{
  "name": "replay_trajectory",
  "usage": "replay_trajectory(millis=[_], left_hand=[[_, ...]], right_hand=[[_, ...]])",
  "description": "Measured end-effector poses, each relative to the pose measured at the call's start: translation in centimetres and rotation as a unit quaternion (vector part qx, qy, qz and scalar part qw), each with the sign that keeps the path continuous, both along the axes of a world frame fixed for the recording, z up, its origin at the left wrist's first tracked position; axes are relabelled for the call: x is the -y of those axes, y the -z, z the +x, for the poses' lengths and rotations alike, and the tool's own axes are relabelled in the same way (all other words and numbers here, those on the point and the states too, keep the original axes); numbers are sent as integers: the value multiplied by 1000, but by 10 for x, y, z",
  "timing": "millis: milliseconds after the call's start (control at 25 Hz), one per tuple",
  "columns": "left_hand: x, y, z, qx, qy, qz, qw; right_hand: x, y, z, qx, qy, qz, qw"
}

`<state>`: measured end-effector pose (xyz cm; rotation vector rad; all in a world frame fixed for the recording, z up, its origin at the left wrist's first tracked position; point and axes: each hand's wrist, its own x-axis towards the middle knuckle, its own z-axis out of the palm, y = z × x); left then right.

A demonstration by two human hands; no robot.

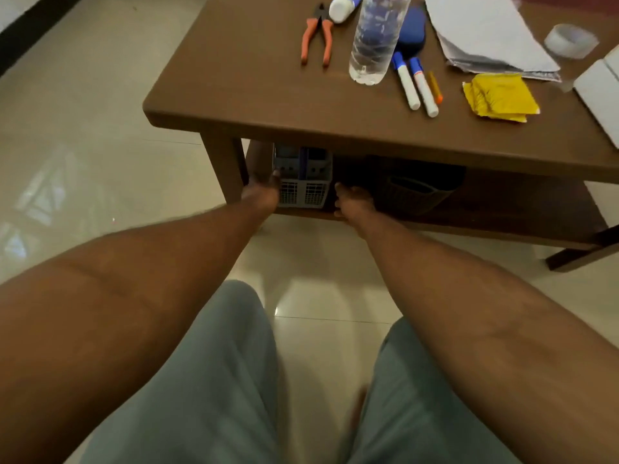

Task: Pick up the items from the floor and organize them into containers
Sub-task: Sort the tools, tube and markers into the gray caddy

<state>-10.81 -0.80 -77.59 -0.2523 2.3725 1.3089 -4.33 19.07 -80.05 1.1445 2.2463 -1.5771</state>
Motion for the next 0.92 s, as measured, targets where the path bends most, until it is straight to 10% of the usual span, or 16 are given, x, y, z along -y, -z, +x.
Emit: replay_trajectory(millis=[920], left_hand=[[15,0,29,58,-99,175,978]], right_hand=[[38,-31,17,-47,46,-95,993]])
